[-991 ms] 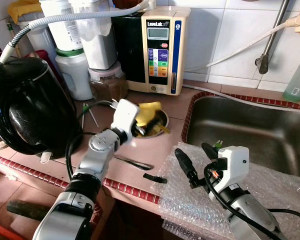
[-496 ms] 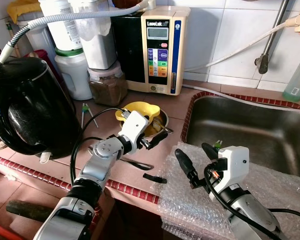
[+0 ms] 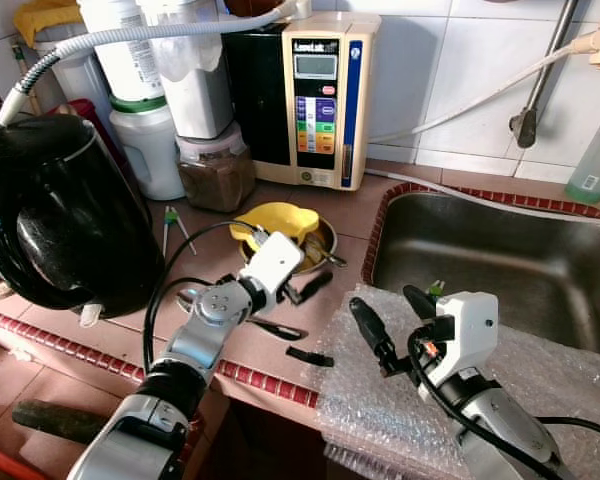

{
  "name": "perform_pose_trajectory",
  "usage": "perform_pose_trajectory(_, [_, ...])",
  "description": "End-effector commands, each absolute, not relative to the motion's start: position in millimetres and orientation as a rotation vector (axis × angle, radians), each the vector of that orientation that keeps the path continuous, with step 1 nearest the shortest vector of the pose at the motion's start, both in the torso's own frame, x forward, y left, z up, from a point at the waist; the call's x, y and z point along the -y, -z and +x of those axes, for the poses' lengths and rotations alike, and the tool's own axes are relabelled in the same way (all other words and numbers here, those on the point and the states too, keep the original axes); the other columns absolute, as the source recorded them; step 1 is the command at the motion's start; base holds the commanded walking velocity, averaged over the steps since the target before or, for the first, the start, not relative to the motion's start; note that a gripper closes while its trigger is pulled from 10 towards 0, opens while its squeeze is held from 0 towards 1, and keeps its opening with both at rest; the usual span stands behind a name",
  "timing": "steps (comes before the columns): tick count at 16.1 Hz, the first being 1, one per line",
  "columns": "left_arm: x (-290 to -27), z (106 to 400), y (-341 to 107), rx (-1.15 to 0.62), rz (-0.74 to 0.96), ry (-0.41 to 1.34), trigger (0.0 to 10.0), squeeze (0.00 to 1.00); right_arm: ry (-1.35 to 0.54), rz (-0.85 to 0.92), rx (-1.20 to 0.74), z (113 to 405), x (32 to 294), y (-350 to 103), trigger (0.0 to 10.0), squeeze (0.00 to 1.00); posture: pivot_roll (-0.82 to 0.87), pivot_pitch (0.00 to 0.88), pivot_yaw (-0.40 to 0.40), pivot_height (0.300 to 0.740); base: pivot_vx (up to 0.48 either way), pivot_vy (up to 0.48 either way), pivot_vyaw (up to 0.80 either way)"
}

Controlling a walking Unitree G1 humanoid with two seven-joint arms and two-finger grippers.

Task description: Kitchen organization

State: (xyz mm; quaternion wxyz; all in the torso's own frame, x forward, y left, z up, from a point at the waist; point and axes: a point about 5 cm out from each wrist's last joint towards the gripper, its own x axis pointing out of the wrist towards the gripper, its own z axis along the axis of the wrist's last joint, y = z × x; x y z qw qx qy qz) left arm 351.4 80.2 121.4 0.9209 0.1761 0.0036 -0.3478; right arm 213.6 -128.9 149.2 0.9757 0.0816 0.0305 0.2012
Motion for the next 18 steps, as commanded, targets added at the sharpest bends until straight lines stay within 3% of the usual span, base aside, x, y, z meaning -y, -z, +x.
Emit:
perform_pose_trajectory(1, [-81.7, 359.4, -138.9, 0.070, 0.340, 0.649, 10.0, 0.00, -0.418, 0.162, -0.050, 213.7, 126.4, -151.0, 10.0, 0.00, -0.07, 0.000, 0.084, 0.740, 0.000, 0.000, 0.00])
perform_pose_trajectory(5, [-86.7, 366.9, -149.8, 0.110, 0.270, 0.562, 10.0, 0.00, -0.417, 0.166, -0.052, 213.0, 125.7, -150.9, 10.0, 0.00, -0.07, 0.000, 0.085, 0.740, 0.000, 0.000, 0.00])
perform_pose_trajectory(11, [-81.0, 364.5, -125.3, -0.017, 0.394, 0.625, 10.0, 0.00, -0.413, 0.169, -0.049, 212.9, 124.7, -151.0, 10.0, 0.00, -0.08, 0.000, 0.089, 0.740, 0.000, 0.000, 0.00])
perform_pose_trajectory(12, [-81.5, 366.1, -125.1, -0.025, 0.404, 0.613, 9.2, 0.00, -0.412, 0.170, -0.049, 212.9, 124.6, -151.0, 10.0, 0.00, -0.08, 0.000, 0.091, 0.740, 0.000, 0.000, 0.00])
perform_pose_trajectory(13, [-82.0, 367.9, -125.9, -0.027, 0.408, 0.602, 3.4, 0.00, -0.411, 0.171, -0.048, 213.0, 124.4, -151.1, 10.0, 0.00, -0.08, 0.000, 0.092, 0.740, 0.000, 0.000, 0.00])
perform_pose_trajectory(15, [-83.4, 370.4, -126.5, -0.039, 0.413, 0.586, 0.0, 0.00, -0.411, 0.172, -0.047, 213.2, 124.1, -151.1, 10.0, 0.00, -0.08, 0.000, 0.093, 0.740, 0.000, 0.000, 0.00])
perform_pose_trajectory(18, [-84.7, 372.0, -126.2, -0.051, 0.406, 0.587, 0.0, 0.00, -0.409, 0.173, -0.047, 213.4, 124.0, -151.1, 10.0, 0.00, -0.08, 0.000, 0.095, 0.740, 0.000, 0.000, 0.00])
